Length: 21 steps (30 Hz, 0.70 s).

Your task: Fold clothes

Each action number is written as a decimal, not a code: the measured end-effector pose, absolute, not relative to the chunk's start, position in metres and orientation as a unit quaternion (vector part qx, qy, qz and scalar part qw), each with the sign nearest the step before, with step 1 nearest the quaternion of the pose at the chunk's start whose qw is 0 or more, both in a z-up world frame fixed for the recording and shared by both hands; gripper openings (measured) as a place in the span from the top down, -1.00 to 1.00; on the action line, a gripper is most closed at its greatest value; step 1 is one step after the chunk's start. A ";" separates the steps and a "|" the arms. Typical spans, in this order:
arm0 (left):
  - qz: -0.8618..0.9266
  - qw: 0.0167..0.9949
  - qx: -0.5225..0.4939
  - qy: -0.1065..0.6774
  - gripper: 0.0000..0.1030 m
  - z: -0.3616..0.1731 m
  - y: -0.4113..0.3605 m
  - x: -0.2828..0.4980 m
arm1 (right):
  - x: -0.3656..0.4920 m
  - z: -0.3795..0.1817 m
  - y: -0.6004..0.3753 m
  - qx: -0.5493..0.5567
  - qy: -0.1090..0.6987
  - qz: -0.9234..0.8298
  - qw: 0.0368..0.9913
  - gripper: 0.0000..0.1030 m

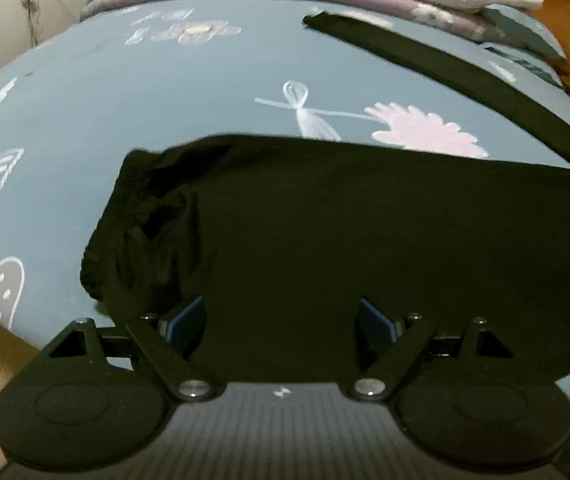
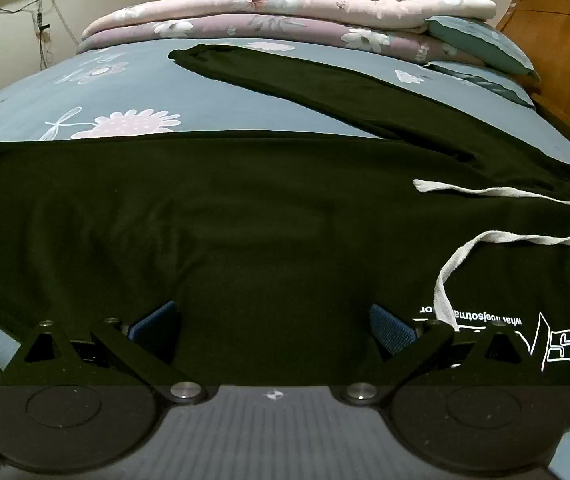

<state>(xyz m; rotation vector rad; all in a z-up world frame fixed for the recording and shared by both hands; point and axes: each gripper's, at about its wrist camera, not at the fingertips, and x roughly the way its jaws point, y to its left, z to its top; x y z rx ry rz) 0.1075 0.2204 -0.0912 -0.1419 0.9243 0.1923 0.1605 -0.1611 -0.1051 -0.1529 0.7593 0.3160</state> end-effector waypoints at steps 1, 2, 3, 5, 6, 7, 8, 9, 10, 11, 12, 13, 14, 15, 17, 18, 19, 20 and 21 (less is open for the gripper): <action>0.094 0.888 -0.066 0.446 -0.63 -0.093 0.220 0.108 | 0.160 -0.105 -0.161 -0.074 0.369 0.153 0.914 -1.00; 0.093 0.888 -0.060 0.447 -0.63 -0.093 0.218 0.107 | 0.160 -0.105 -0.161 -0.074 0.369 0.154 0.914 -1.00; 0.094 0.888 -0.058 0.447 -0.63 -0.093 0.217 0.107 | 0.161 -0.105 -0.162 -0.074 0.369 0.154 0.914 -1.00; 0.096 0.887 -0.053 0.448 -0.63 -0.093 0.214 0.106 | 0.161 -0.105 -0.162 -0.074 0.369 0.154 0.913 -1.00; 0.096 0.887 -0.053 0.449 -0.63 -0.092 0.214 0.105 | 0.161 -0.105 -0.162 -0.075 0.370 0.154 0.913 -1.00; 0.095 0.887 -0.051 0.448 -0.63 -0.090 0.213 0.105 | 0.162 -0.104 -0.162 -0.075 0.371 0.154 0.913 -1.00; 0.094 0.888 -0.050 0.447 -0.63 -0.089 0.213 0.106 | 0.162 -0.104 -0.162 -0.075 0.371 0.154 0.912 -1.00; 0.094 0.889 -0.048 0.446 -0.63 -0.087 0.212 0.106 | 0.162 -0.104 -0.162 -0.075 0.372 0.154 0.912 -1.00; 0.091 0.891 -0.045 0.443 -0.63 -0.085 0.211 0.106 | 0.162 -0.104 -0.162 -0.075 0.372 0.154 0.912 -1.00; 0.088 0.893 -0.040 0.439 -0.63 -0.082 0.210 0.107 | 0.162 -0.104 -0.162 -0.075 0.372 0.154 0.912 -1.00; 0.086 0.895 -0.038 0.437 -0.63 -0.081 0.210 0.108 | 0.162 -0.104 -0.161 -0.075 0.372 0.153 0.912 -1.00; 0.084 0.895 -0.036 0.436 -0.63 -0.080 0.210 0.110 | 0.162 -0.104 -0.161 -0.075 0.373 0.153 0.912 -1.00; 0.084 0.895 -0.034 0.436 -0.63 -0.080 0.210 0.112 | 0.162 -0.104 -0.161 -0.075 0.373 0.152 0.912 -1.00; 0.085 0.895 -0.033 0.437 -0.63 -0.081 0.211 0.114 | 0.162 -0.104 -0.161 -0.075 0.374 0.152 0.912 -1.00; 0.088 0.893 -0.032 0.441 -0.63 -0.083 0.213 0.116 | 0.162 -0.104 -0.160 -0.075 0.374 0.150 0.912 -1.00; 0.090 0.892 -0.034 0.443 -0.63 -0.085 0.216 0.115 | 0.162 -0.104 -0.160 -0.075 0.374 0.150 0.912 -1.00; 0.093 0.890 -0.039 0.445 -0.63 -0.088 0.219 0.113 | 0.162 -0.104 -0.160 -0.076 0.375 0.150 0.912 -1.00; 0.096 0.888 -0.043 0.447 -0.63 -0.091 0.222 0.111 | 0.162 -0.104 -0.159 -0.076 0.376 0.149 0.911 -1.00; 0.094 0.890 -0.050 0.443 -0.63 -0.092 0.226 0.107 | 0.162 -0.104 -0.159 -0.076 0.377 0.149 0.911 -1.00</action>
